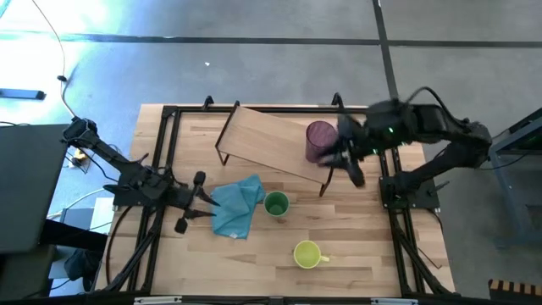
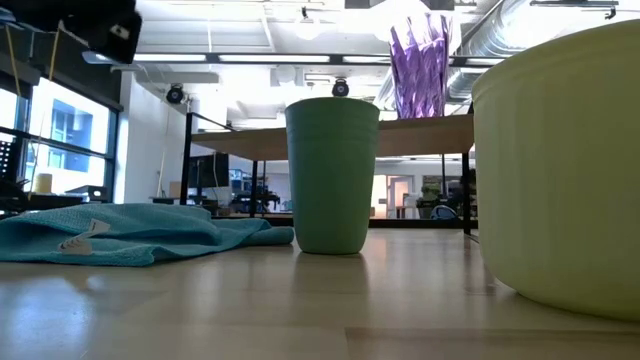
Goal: Stack small to large cups/mugs on shelf
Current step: Put the green cup on the shelf
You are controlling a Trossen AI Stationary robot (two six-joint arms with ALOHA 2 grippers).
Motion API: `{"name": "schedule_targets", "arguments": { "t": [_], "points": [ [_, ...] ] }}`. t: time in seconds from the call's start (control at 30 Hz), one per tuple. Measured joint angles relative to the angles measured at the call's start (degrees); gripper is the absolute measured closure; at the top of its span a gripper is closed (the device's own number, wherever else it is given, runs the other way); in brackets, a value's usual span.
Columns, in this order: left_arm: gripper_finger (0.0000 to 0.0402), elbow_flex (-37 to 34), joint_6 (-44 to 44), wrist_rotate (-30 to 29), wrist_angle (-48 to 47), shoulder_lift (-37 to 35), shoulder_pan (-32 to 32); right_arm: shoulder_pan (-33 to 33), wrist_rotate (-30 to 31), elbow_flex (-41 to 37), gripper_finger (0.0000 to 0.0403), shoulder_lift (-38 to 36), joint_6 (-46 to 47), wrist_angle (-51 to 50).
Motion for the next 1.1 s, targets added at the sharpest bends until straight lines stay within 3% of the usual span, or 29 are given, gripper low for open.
{"name": "schedule_targets", "arguments": {
  "t": [0.27, 0.43, 0.57, 0.8, 1.1],
  "points": [
    [0.0275, 2.25, 14.06, -5.26, 13.72, 17.23, 0.06, 12.16, 0.87, 2.11, 0.0290, 0.02, -11.07, 1.23],
    [0.0275, 10.02, 18.62, -9.98, 11.34, 24.00, 0.06, 16.18, 3.60, 2.19, 0.0290, 0.00, -12.09, 1.38],
    [0.0275, 18.90, 19.08, -11.68, 1.43, 27.56, 2.66, 18.26, 5.49, 2.19, 0.0290, 0.00, -12.07, 1.23],
    [0.0275, 34.24, 11.52, 0.23, -22.00, 34.79, 13.08, 22.72, 5.93, 2.19, 0.0290, 0.00, -12.08, 1.20],
    [0.0275, 47.03, 7.02, 13.34, -33.18, 42.27, 23.85, 29.13, 16.05, 2.19, 0.0290, 0.00, -12.09, 1.21]
  ]
}}
